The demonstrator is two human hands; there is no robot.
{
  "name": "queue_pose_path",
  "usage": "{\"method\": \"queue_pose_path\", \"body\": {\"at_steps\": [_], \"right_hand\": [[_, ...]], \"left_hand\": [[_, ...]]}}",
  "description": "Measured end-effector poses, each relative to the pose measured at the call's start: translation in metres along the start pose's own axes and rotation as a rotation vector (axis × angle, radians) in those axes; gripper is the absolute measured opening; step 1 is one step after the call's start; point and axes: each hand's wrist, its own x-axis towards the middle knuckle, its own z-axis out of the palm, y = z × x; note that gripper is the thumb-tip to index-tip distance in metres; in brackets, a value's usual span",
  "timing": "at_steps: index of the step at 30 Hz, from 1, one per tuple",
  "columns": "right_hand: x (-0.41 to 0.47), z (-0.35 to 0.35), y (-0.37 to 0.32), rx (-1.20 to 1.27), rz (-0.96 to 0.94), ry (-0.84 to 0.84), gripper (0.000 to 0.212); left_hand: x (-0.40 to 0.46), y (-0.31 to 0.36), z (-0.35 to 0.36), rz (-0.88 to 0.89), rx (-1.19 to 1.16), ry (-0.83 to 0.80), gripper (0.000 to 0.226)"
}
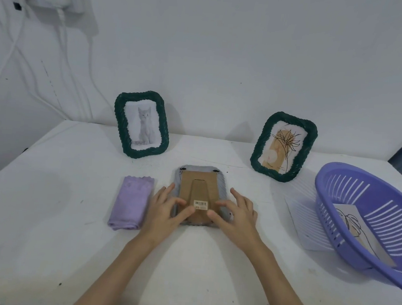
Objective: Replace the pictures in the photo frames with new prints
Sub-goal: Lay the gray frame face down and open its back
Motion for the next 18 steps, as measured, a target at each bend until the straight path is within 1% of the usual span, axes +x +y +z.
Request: {"method": "queue_pose_path", "body": {"at_steps": [2, 3, 5, 7, 9, 12, 14, 15, 18], "right_hand": [[0.0032, 0.0051, -0.0044, 0.011, 0.030, 0.037, 0.031], [0.0045, 0.0069, -0.0055, 0.046, 0.054, 0.041, 0.027], [0.0051, 0.0091, -0.0061, 0.118, 0.096, 0.027, 0.023], [0.0037, 0.0102, -0.0055, 0.152, 0.092, 0.042, 0.020], [0.0007, 0.0098, -0.0057, 0.186, 0.065, 0.086, 0.023], [-0.0036, 0.0085, -0.0056, 0.212, 0.027, 0.154, 0.028], [-0.0046, 0.0082, -0.0051, 0.192, 0.005, 0.169, 0.028], [-0.0043, 0.0082, -0.0052, 0.188, -0.004, 0.170, 0.030], [-0.0024, 0.0072, -0.0041, 0.202, -0.018, 0.168, 0.037]], "left_hand": [[0.0015, 0.0033, 0.0031, -0.013, 0.040, 0.005, 0.035], [0.0029, 0.0032, 0.0040, -0.017, 0.038, 0.009, 0.032], [0.0035, 0.0028, 0.0048, -0.033, 0.005, 0.018, 0.033], [0.0030, 0.0032, 0.0055, -0.038, -0.011, 0.059, 0.037], [0.0025, 0.0035, 0.0064, -0.023, 0.004, 0.103, 0.042], [0.0004, 0.0071, 0.0052, -0.017, -0.011, 0.079, 0.056], [0.0017, 0.0070, 0.0055, -0.015, -0.089, 0.063, 0.060], [0.0029, 0.0074, 0.0055, -0.014, -0.128, 0.052, 0.065], [0.0093, 0.0059, 0.0035, 0.028, -0.166, -0.017, 0.090]]}}
